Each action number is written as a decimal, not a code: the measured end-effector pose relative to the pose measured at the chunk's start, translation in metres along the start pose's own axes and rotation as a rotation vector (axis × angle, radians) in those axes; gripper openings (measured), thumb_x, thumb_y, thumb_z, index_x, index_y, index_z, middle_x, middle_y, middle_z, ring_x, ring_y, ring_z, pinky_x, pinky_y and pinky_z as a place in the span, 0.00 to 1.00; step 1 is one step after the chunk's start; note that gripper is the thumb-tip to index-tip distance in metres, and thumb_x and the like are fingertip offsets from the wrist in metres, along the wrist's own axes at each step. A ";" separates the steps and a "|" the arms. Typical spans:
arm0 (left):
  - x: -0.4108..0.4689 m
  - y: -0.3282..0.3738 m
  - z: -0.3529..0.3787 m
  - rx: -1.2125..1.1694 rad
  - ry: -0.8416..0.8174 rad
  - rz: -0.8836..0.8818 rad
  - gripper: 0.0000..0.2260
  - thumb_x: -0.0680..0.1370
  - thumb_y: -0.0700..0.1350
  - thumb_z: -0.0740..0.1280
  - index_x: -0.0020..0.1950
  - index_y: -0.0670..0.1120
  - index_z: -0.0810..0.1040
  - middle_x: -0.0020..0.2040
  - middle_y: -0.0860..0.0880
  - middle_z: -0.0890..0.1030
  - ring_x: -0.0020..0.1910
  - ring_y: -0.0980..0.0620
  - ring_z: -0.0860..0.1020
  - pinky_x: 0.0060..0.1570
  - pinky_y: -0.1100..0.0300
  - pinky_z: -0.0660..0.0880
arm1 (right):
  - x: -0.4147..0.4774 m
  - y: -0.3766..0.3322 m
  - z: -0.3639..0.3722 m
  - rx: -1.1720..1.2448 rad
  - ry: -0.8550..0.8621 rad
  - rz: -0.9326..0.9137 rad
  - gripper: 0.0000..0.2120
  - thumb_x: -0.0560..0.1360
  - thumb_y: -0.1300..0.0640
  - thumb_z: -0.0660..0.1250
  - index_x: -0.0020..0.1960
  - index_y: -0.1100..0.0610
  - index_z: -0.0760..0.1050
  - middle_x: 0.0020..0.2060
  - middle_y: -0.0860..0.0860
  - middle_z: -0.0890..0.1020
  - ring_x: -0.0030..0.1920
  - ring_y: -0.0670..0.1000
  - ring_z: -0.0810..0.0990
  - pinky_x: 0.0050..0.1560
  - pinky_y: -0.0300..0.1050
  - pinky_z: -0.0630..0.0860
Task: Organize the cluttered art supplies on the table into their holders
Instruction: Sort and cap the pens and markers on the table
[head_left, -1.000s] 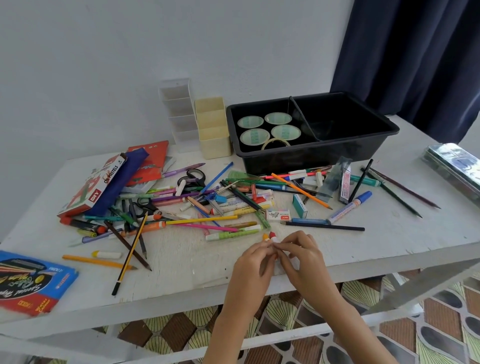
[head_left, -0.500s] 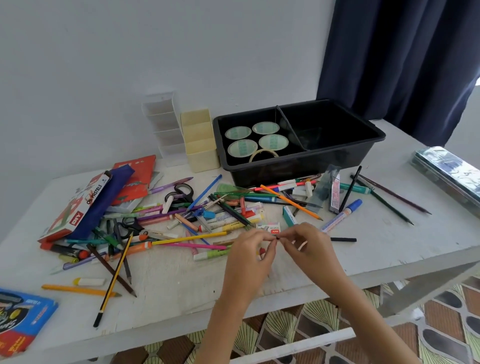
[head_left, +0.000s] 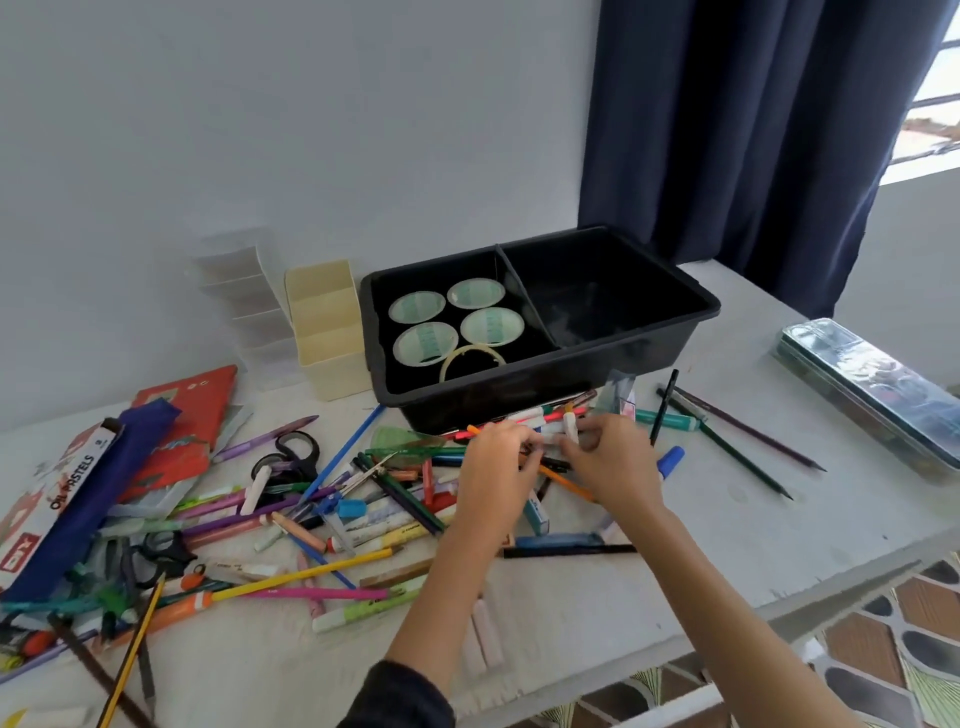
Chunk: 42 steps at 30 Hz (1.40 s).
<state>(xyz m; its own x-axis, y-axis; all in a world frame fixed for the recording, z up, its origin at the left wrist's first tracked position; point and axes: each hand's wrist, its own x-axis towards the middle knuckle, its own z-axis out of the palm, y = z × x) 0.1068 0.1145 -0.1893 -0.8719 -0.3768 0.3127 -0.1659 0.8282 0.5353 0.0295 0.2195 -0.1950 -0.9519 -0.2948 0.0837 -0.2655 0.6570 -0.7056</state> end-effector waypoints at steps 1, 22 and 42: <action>0.006 0.000 0.003 0.018 -0.014 0.012 0.07 0.77 0.42 0.66 0.53 0.47 0.81 0.51 0.51 0.80 0.53 0.54 0.73 0.54 0.59 0.72 | 0.004 0.001 0.004 -0.039 -0.004 0.000 0.13 0.73 0.48 0.69 0.52 0.57 0.78 0.41 0.53 0.80 0.38 0.49 0.77 0.41 0.44 0.76; 0.023 0.005 0.019 0.071 0.005 0.207 0.08 0.76 0.42 0.67 0.54 0.42 0.78 0.49 0.47 0.77 0.50 0.51 0.74 0.49 0.57 0.73 | -0.022 0.007 -0.019 0.531 0.253 0.101 0.09 0.72 0.56 0.72 0.51 0.56 0.81 0.37 0.47 0.81 0.38 0.44 0.79 0.37 0.32 0.77; -0.123 0.009 -0.055 -0.551 0.420 -0.245 0.07 0.77 0.45 0.66 0.54 0.47 0.79 0.46 0.55 0.81 0.46 0.61 0.78 0.45 0.71 0.74 | -0.139 -0.028 -0.002 0.827 -0.028 -0.060 0.08 0.72 0.61 0.70 0.51 0.58 0.81 0.38 0.50 0.85 0.40 0.48 0.84 0.44 0.39 0.80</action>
<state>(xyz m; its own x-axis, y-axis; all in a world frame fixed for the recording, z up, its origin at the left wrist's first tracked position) 0.2379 0.1459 -0.1797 -0.5713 -0.7432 0.3482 0.0181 0.4127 0.9107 0.1694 0.2434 -0.1851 -0.9327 -0.3371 0.1283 -0.1076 -0.0794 -0.9910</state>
